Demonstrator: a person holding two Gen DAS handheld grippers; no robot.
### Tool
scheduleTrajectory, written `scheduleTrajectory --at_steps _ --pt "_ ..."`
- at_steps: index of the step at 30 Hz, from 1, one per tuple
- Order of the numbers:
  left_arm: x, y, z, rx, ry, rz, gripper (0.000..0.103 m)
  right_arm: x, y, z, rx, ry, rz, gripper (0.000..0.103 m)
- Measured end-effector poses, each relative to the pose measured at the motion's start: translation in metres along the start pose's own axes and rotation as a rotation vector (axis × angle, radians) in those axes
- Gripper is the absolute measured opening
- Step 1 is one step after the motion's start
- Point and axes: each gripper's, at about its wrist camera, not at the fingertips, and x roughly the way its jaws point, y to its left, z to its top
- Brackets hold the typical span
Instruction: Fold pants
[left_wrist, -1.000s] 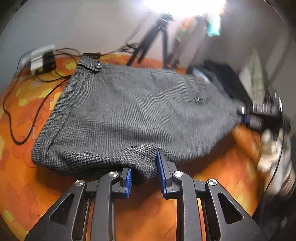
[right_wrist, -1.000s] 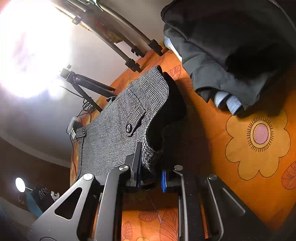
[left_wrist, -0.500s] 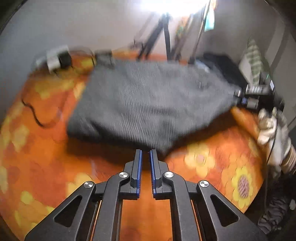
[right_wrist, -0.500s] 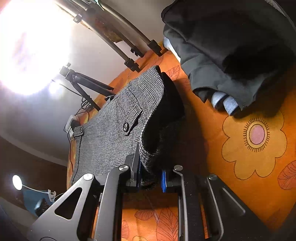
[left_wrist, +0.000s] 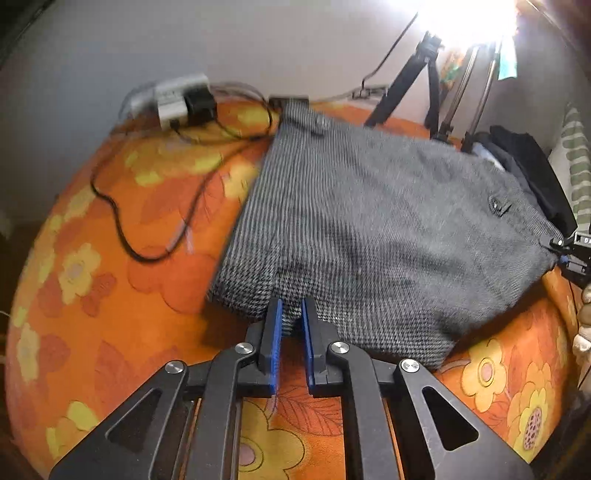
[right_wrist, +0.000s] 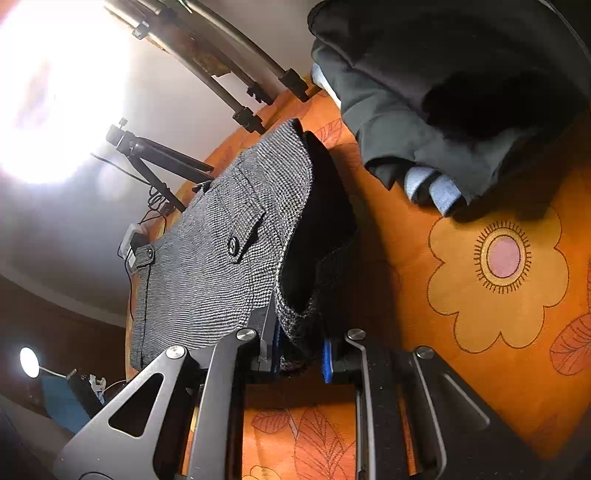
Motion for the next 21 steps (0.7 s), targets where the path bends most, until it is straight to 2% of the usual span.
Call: scheduleTrajectory --at_steps 1,2,4,8,12,17,21 --pt "-0.004 -0.002 0.001 0.013 -0.011 0.007 0.01 -0.001 -0.002 0.0 0.003 -0.004 -0.004 0.022" --pt "-0.008 -0.005 0.003 0.02 -0.026 0.012 0.012 -0.001 -0.004 0.0 0.009 -0.005 -0.013 0.03" --pt "-0.013 -0.012 0.007 0.03 -0.05 0.0 0.016 -0.002 -0.009 0.001 0.031 -0.012 -0.017 0.038" --pt "-0.022 -0.035 0.018 0.071 -0.089 -0.034 0.017 -0.002 -0.02 0.002 0.084 0.001 -0.007 0.051" --pt "-0.013 -0.072 0.023 0.141 -0.087 -0.098 0.017 0.001 -0.023 -0.001 0.084 0.009 -0.019 0.055" --pt "0.012 -0.125 0.022 0.269 -0.056 -0.123 0.018 0.005 -0.016 -0.006 0.079 0.022 -0.027 0.057" --pt "0.031 -0.152 0.018 0.327 -0.016 -0.131 0.018 -0.001 -0.02 -0.013 0.123 0.019 -0.04 0.059"
